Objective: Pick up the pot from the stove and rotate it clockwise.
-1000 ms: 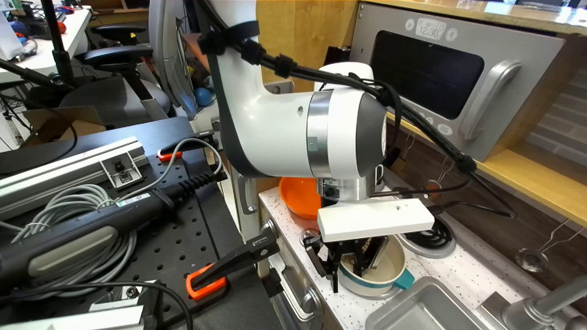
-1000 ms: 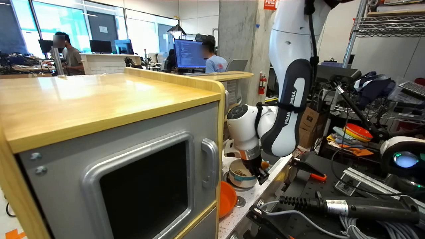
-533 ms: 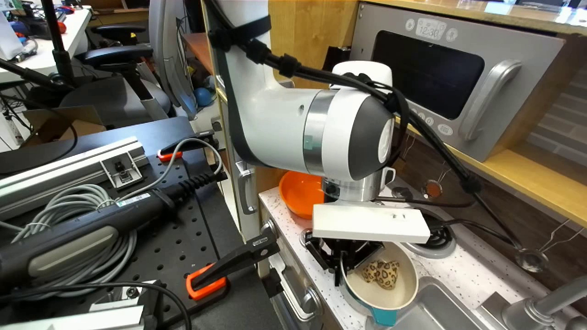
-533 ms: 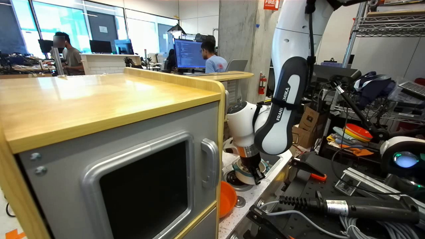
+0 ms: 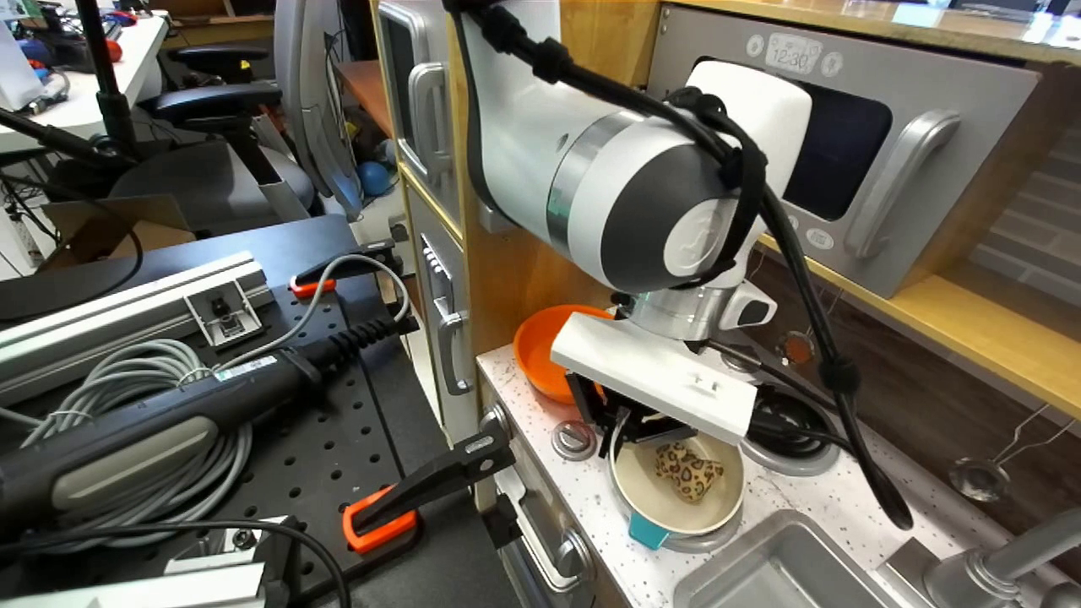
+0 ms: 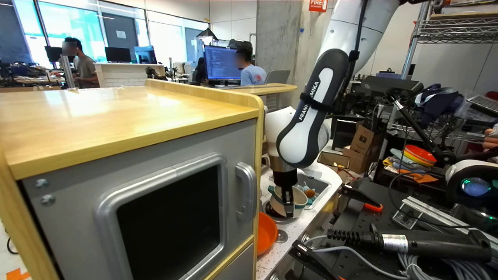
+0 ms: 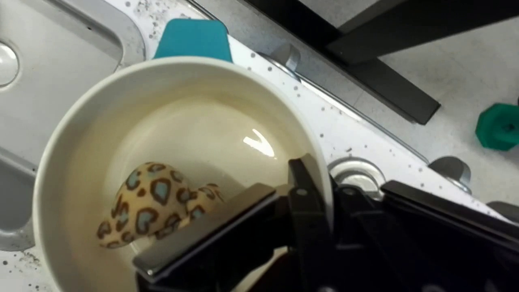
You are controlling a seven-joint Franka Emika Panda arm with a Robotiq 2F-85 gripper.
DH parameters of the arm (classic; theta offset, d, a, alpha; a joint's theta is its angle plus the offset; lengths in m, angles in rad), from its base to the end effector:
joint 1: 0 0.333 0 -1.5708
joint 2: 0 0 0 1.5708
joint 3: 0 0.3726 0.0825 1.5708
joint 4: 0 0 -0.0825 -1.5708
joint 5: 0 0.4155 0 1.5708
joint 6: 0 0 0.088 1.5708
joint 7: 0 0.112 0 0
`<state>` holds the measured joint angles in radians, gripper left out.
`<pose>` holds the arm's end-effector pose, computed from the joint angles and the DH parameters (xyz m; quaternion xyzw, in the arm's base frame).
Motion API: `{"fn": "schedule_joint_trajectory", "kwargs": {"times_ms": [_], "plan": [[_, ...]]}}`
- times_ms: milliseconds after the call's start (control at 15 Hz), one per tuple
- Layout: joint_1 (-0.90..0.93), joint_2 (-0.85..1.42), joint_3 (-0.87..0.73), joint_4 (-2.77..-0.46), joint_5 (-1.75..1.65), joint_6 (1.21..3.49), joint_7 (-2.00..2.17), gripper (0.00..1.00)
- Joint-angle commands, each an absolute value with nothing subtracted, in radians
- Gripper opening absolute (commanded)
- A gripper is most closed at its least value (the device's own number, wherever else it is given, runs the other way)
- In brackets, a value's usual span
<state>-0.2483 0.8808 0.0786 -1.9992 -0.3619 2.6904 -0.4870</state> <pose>0.5855 -0.0861 0.0016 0.9459 0.3107 -0.0933 0.0020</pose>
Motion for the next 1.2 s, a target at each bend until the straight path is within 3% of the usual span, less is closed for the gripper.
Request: {"fn": "schedule_joint_trajectory", "kwargs": {"times_ms": [0,1067,1133], "plan": [[-0.265,0.873,0.113,-1.959,-0.229,2.649,-0.466,0.02],[-0.196,1.019,0.066,-1.698,-0.047,2.458,-0.262,0.02],[-0.183,1.024,0.056,-1.691,-0.054,2.457,-0.245,0.32]]}}
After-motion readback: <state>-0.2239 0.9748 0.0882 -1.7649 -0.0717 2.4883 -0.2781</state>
